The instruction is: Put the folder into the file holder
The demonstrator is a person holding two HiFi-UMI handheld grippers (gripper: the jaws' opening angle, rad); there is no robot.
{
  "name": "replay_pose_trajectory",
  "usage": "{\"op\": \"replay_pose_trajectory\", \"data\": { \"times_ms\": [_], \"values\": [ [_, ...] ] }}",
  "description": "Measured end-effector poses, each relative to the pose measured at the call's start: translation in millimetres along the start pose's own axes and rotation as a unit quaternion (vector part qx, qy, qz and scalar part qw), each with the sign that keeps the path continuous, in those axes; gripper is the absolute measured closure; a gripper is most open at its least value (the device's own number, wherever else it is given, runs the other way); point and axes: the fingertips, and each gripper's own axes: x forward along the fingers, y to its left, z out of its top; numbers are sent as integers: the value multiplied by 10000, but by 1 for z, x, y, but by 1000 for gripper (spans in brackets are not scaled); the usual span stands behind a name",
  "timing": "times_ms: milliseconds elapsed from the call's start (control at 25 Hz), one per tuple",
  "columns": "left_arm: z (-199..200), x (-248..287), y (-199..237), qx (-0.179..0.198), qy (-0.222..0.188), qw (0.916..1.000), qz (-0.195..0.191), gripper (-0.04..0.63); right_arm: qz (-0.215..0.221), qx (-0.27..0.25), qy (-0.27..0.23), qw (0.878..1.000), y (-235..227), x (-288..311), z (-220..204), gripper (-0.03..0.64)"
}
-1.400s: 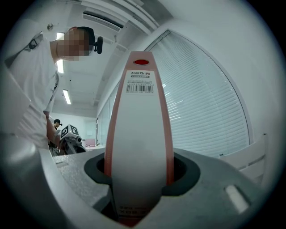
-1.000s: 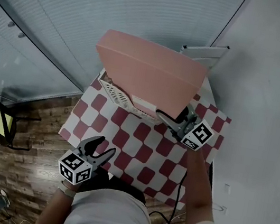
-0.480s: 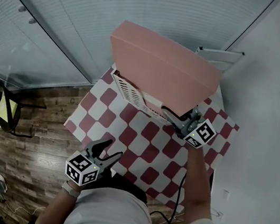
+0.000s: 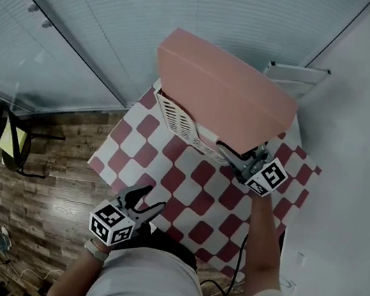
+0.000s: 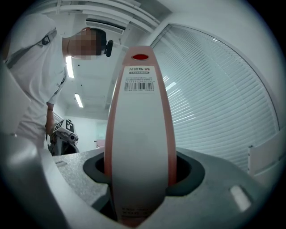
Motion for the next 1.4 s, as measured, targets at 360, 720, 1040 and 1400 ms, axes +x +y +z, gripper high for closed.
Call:
{"op": "replay_pose_trajectory", "data": {
  "times_ms": [360, 720, 1040, 1400],
  "values": [
    [-2, -1, 0, 32, 59, 10000, -6, 362, 55, -201, 606, 9979, 2, 5, -13, 329],
    [-5, -3, -1, 49, 58, 10000, 20, 362, -33, -259, 800, 9965, 1, 8, -17, 314],
    [-7, -6, -3, 50, -6, 10000, 27, 362, -156, -274, 862, 9958, 1, 6, -17, 302],
    [-8, -8, -10, 93, -58, 9999, -4, 362, -288, -361, 764, 9960, -1, 6, -5, 293]
  ]
}}
